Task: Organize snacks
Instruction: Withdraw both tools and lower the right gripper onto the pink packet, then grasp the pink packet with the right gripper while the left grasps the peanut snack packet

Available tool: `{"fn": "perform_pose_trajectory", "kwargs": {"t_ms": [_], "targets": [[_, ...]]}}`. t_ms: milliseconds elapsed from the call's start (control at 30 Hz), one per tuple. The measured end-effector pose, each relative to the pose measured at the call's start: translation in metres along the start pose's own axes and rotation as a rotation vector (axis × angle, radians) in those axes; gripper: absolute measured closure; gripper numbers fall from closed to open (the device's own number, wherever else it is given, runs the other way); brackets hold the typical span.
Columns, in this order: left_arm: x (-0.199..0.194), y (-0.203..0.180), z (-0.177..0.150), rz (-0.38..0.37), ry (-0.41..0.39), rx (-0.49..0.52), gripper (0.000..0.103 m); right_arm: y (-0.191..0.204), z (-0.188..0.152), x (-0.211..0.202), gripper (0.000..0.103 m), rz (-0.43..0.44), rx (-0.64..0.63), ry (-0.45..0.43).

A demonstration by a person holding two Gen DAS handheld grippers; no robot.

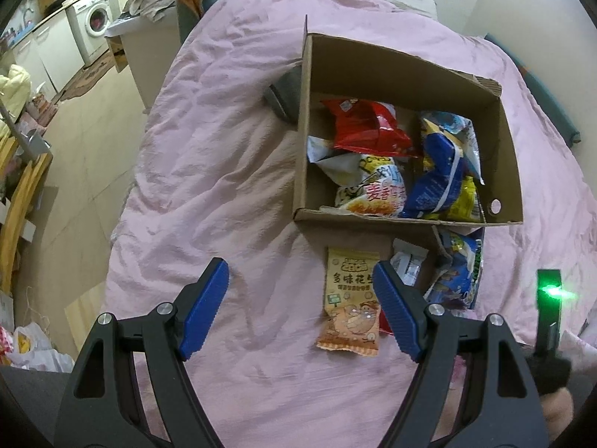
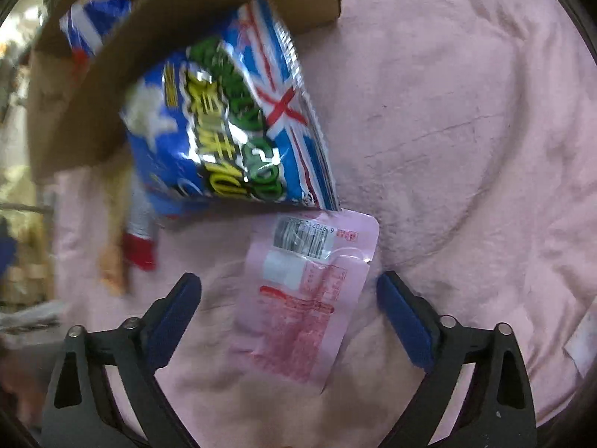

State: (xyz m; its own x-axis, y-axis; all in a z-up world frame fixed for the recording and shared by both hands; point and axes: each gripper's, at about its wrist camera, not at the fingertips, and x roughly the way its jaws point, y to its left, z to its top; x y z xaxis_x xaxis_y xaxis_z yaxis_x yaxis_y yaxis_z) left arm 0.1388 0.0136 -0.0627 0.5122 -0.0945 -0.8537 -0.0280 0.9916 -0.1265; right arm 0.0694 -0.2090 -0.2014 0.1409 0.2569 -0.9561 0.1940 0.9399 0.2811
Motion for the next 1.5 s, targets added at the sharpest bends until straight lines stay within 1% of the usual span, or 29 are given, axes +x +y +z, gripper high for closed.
{"fn": "perform_pose_trajectory", "kwargs": {"t_ms": [67,133,167,233,267,300,433,567,700,767,900,933,1000,1067,1167,1233,1333,1367,1433,1500], "targets": [[0.001,0.002,-0.002,0.007,0.0,0.009,0.026,0.005,-0.005,0.003,0.013,-0.05,-0.024,-0.022],[0.002,0.004,-0.004,0.008,0.004,0.009,0.026,0.004,-0.01,0.003,0.032,-0.093,-0.039,-0.047],[0.003,0.005,-0.005,0.004,0.011,0.006,0.026,0.002,-0.012,0.0,0.036,-0.101,-0.038,-0.059],[0.007,0.006,-0.006,0.0,0.026,0.002,0.026,-0.003,-0.014,-0.005,0.045,-0.088,-0.036,-0.072],[0.009,0.005,-0.006,0.001,0.036,0.002,0.026,-0.006,-0.016,-0.009,0.048,-0.075,-0.035,-0.077],[0.01,0.004,-0.007,0.002,0.044,0.002,0.026,-0.009,-0.018,-0.013,0.059,-0.059,-0.032,-0.084],[0.016,0.0,-0.007,-0.006,0.065,-0.007,0.026,-0.021,-0.028,-0.032,0.061,0.002,-0.023,-0.108],[0.024,-0.004,-0.005,-0.005,0.089,-0.03,0.026,-0.034,-0.037,-0.045,0.061,0.068,-0.01,-0.111],[0.03,-0.008,-0.004,0.011,0.1,-0.031,0.026,-0.049,-0.047,-0.065,0.061,0.107,0.008,-0.135],[0.034,-0.009,-0.003,0.025,0.102,-0.027,0.026,-0.054,-0.047,-0.079,0.061,0.098,0.008,-0.166],[0.049,-0.009,-0.004,0.03,0.13,-0.029,0.026,-0.063,-0.044,-0.11,0.061,0.02,0.009,-0.277],[0.054,-0.01,-0.004,0.019,0.145,-0.029,0.026,-0.066,-0.042,-0.114,0.061,0.039,0.014,-0.295],[0.064,-0.015,-0.005,-0.005,0.173,-0.02,0.026,-0.068,-0.036,-0.117,0.061,0.094,0.02,-0.291],[0.076,-0.023,-0.007,-0.025,0.208,0.003,0.026,-0.065,-0.035,-0.116,0.061,0.104,0.013,-0.292],[0.095,-0.032,-0.01,-0.034,0.279,0.036,0.026,-0.047,-0.033,-0.107,0.061,0.129,0.004,-0.289],[0.106,-0.032,-0.015,-0.051,0.337,0.022,0.026,-0.044,-0.032,-0.106,0.061,0.131,-0.007,-0.293],[0.112,-0.031,-0.02,-0.049,0.367,0.01,0.027,-0.038,-0.033,-0.103,0.061,0.137,-0.016,-0.291],[0.113,-0.03,-0.02,-0.049,0.365,0.012,0.027,-0.033,-0.034,-0.099,0.061,0.14,-0.016,-0.287],[0.112,-0.031,-0.021,-0.062,0.368,0.014,0.043,-0.031,-0.032,-0.095,0.061,0.145,-0.02,-0.281],[0.112,-0.032,-0.024,-0.074,0.38,0.02,0.049,-0.027,-0.031,-0.094,0.061,0.149,-0.029,-0.279]]}}
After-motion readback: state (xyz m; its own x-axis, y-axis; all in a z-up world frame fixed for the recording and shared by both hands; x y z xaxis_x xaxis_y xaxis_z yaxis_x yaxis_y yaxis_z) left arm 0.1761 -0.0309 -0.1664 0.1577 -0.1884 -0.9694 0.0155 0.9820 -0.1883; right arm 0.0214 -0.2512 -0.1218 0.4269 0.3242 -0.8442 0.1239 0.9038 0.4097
